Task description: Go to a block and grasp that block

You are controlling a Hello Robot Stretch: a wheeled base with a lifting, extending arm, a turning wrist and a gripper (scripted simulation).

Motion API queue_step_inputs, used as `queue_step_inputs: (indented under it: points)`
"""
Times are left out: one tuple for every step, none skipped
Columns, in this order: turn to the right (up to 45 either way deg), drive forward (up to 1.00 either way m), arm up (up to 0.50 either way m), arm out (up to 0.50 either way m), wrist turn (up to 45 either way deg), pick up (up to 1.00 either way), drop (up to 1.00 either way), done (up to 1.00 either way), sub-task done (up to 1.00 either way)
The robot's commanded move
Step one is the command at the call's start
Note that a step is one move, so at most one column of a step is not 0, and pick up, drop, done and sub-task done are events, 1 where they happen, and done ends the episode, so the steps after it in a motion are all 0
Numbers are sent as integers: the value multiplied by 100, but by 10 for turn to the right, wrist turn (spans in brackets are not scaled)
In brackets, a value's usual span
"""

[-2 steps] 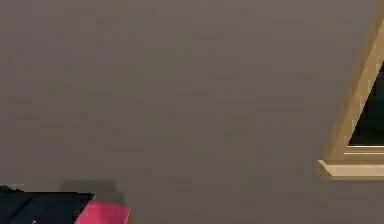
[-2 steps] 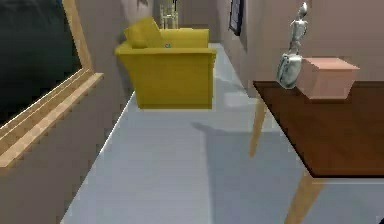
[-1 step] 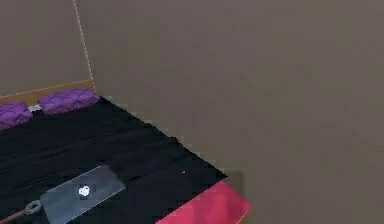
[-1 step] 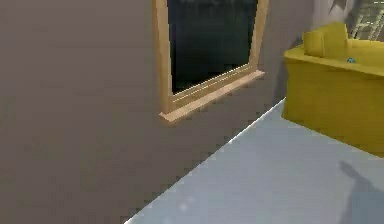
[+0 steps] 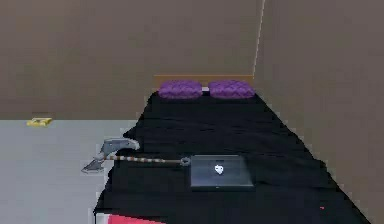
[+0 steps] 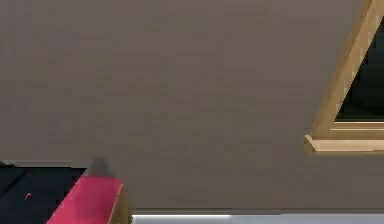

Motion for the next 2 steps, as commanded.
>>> queue_step_inputs:
  points:
    - [-450, 0, 0, 0, 0, 0, 0, 0, 0]
    - [-450, 0, 0, 0, 0, 0, 0, 0, 0]
